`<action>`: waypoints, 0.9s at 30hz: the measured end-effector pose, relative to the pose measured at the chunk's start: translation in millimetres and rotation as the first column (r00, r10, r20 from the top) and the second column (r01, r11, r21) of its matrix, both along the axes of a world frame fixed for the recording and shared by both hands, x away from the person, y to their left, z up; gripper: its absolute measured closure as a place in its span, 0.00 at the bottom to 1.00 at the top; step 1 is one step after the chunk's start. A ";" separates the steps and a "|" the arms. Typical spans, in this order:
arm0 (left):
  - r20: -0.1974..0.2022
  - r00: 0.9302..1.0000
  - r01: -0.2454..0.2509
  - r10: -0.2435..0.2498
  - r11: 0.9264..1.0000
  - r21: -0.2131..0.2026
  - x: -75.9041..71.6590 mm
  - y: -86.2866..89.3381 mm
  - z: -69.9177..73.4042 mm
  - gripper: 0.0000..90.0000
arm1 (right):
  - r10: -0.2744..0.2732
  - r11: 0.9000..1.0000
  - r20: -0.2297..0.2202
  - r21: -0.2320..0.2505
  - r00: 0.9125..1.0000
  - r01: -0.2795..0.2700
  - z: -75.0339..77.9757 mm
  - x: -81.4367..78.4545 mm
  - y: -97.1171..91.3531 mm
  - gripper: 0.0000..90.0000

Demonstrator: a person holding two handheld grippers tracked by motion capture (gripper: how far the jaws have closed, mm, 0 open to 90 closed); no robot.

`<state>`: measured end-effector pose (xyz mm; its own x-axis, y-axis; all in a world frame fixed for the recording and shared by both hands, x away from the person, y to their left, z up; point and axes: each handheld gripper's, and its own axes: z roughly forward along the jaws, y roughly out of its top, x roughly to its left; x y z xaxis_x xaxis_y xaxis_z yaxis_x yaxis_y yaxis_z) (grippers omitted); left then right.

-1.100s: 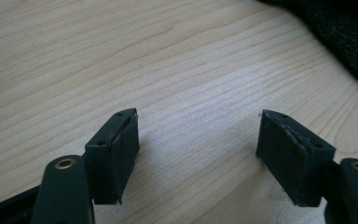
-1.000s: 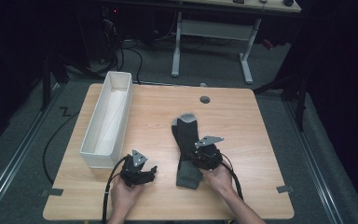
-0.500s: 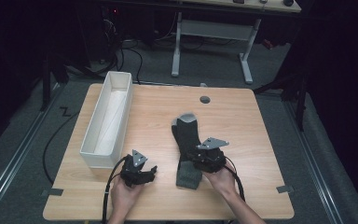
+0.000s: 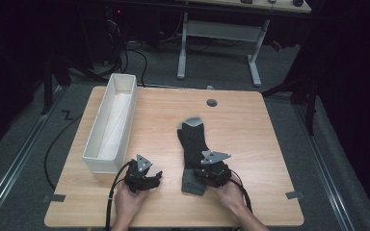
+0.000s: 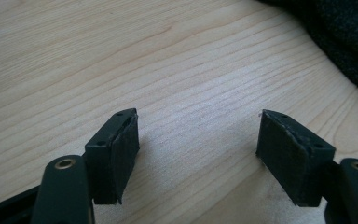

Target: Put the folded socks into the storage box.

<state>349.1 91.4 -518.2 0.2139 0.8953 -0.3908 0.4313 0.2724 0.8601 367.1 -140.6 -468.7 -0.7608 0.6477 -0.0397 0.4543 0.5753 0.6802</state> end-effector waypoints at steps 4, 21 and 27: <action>0.000 1.000 0.000 0.000 1.000 0.001 0.0 0.0 0.0 0.33 | 0.004 1.000 -0.016 -0.005 1.000 -0.004 -9.8 1.4 0.6 0.87; -0.001 1.000 -0.005 0.005 1.000 0.000 0.3 0.3 0.1 0.33 | 0.027 0.997 -0.002 0.072 1.000 -0.026 26.4 -0.8 -5.8 0.94; -0.001 1.000 -0.005 0.005 1.000 0.000 0.3 0.2 0.1 0.33 | 0.032 0.994 -0.056 0.108 0.998 -0.025 28.2 -1.9 -5.6 0.94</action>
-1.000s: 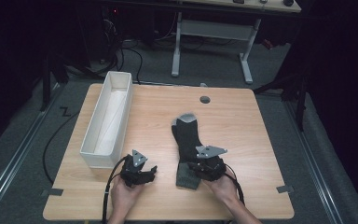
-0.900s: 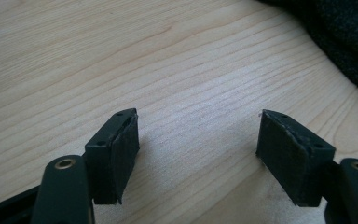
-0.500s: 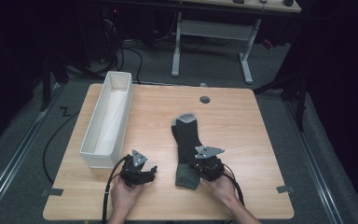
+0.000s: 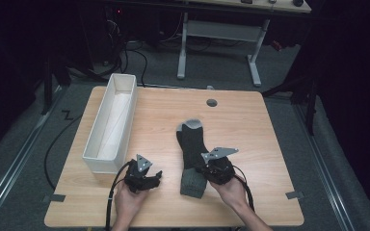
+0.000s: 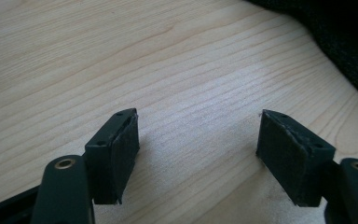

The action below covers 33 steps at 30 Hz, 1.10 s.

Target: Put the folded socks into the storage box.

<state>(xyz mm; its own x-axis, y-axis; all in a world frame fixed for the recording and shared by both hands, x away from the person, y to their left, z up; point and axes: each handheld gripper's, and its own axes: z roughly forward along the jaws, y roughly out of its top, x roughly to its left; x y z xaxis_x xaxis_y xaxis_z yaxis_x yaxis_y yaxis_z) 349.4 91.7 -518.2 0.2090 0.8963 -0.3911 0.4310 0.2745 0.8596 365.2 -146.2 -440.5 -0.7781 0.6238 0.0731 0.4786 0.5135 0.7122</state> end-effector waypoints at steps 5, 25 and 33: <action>0.000 1.000 0.000 0.000 1.000 0.000 0.0 0.0 0.0 0.33 | 0.013 1.000 -0.006 -0.023 1.000 -0.013 -11.8 -4.1 3.1 0.89; -0.002 1.000 -0.005 0.005 1.000 0.000 1.4 -0.8 0.2 0.33 | -0.097 0.995 0.091 0.018 0.991 0.096 -21.4 15.2 1.0 0.75; -0.017 1.000 0.004 -0.004 1.000 0.011 5.0 -5.9 1.9 0.35 | -0.077 0.994 0.083 -0.069 0.994 0.083 -42.9 15.5 1.2 0.70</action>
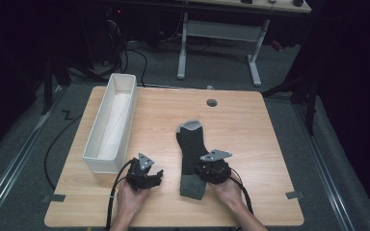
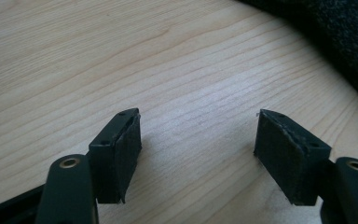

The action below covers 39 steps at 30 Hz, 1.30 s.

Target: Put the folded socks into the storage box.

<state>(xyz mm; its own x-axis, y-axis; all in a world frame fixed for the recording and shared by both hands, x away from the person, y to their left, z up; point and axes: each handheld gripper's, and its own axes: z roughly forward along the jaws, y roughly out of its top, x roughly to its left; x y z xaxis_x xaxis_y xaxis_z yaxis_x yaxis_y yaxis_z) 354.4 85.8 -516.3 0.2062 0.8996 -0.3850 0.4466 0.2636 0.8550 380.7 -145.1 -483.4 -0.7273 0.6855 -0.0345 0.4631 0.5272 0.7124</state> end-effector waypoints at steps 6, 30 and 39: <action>-0.014 1.000 0.025 -0.025 1.000 -0.011 6.0 -8.7 6.7 0.37 | 0.028 1.000 -0.001 -0.010 1.000 -0.029 1.6 -9.0 -3.8 0.70; 0.045 0.997 0.058 -0.054 0.994 -0.094 72.7 -61.8 51.9 0.42 | 0.073 0.997 0.028 -0.027 0.997 -0.072 -2.2 -26.6 -5.9 0.71; 0.024 1.000 0.019 -0.017 0.997 -0.071 104.4 -74.7 47.0 0.45 | 0.074 0.997 0.032 -0.031 0.997 -0.073 -2.8 -27.2 -5.5 0.72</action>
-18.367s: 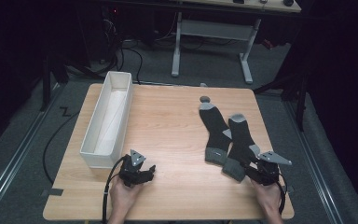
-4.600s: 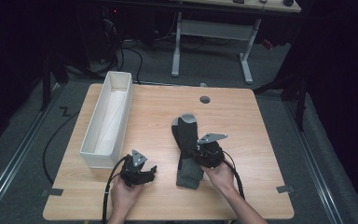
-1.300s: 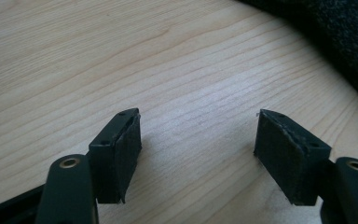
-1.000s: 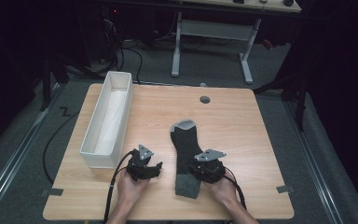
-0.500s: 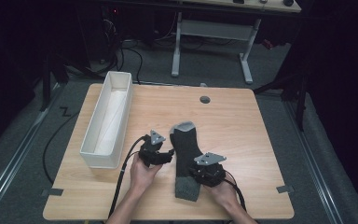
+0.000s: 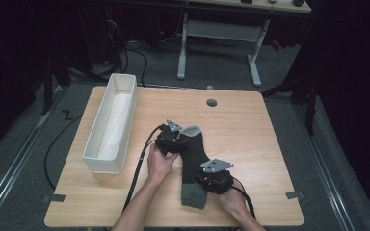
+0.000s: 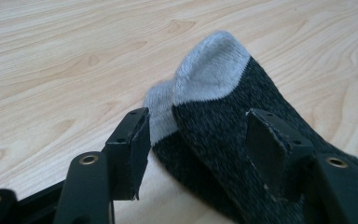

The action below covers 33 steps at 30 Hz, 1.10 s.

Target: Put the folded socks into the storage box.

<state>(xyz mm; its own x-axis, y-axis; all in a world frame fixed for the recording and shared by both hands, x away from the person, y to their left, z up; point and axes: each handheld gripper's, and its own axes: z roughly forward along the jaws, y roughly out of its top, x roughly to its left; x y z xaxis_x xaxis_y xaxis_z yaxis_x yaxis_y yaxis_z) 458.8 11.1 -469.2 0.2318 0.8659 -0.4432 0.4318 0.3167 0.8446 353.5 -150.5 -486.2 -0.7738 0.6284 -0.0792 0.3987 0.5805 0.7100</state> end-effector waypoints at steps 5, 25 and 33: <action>-0.010 1.000 -0.029 0.029 0.998 -0.053 11.6 -1.9 -0.5 0.53 | 0.004 1.000 0.001 -0.002 1.000 -0.004 -0.2 -0.3 -0.8 0.72; 0.004 1.000 -0.023 0.023 0.999 -0.045 4.8 10.3 -5.7 0.94 | 0.004 1.000 0.007 0.015 1.000 -0.004 -3.1 -0.7 -3.3 0.72; -0.065 0.997 -0.043 0.041 0.998 -0.042 9.8 17.7 -23.7 0.72 | 0.000 1.000 -0.012 0.017 1.000 0.000 -1.5 0.8 -3.2 0.72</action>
<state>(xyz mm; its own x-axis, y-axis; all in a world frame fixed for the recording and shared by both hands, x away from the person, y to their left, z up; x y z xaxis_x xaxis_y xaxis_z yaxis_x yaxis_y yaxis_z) 468.6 28.7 -492.9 0.1654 0.8538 -0.4936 0.4705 0.3715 0.8004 354.3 -153.7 -487.8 -0.7744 0.6299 -0.0594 0.4073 0.5682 0.7150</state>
